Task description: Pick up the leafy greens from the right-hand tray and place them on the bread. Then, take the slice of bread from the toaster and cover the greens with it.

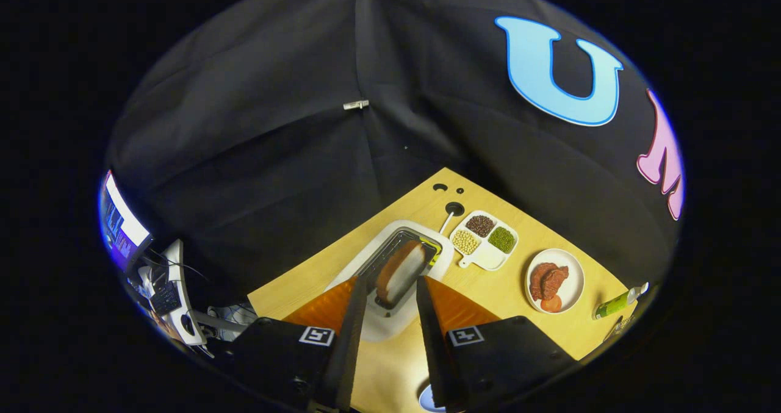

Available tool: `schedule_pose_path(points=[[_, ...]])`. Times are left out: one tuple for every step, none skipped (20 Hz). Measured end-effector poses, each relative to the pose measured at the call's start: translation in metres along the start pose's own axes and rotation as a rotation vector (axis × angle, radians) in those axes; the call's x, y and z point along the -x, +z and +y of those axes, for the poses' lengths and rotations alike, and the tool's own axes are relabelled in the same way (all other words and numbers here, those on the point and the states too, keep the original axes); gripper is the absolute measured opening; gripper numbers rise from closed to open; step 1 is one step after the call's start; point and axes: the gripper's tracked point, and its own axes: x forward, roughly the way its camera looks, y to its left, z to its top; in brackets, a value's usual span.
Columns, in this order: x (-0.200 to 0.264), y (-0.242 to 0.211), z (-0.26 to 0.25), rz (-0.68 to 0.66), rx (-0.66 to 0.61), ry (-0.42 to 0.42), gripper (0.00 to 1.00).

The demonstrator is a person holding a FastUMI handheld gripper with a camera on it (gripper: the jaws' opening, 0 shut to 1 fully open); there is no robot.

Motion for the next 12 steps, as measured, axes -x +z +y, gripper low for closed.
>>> schedule_pose_path(points=[[-0.012,0.001,-0.001,0.019,-0.004,-0.02,0.53],[-0.022,0.001,-0.001,0.038,-0.009,-0.042,0.53],[-0.033,0.0,-0.002,0.06,-0.019,-0.063,0.53],[-0.042,-0.006,0.0,0.084,-0.031,-0.074,0.53],[-0.052,-0.009,0.0,0.105,-0.04,-0.086,0.53],[-0.06,-0.013,-0.004,0.124,-0.047,-0.112,0.53],[-0.066,-0.015,-0.009,0.135,-0.051,-0.144,0.53],[-0.071,-0.016,-0.009,0.141,-0.063,-0.16,0.53],[-0.074,-0.015,-0.006,0.145,-0.079,-0.166,0.53],[-0.077,-0.017,-0.006,0.155,-0.091,-0.174,0.53],[-0.079,-0.02,-0.01,0.165,-0.1,-0.189,0.53],[-0.081,-0.025,-0.018,0.186,-0.114,-0.221,0.53]])
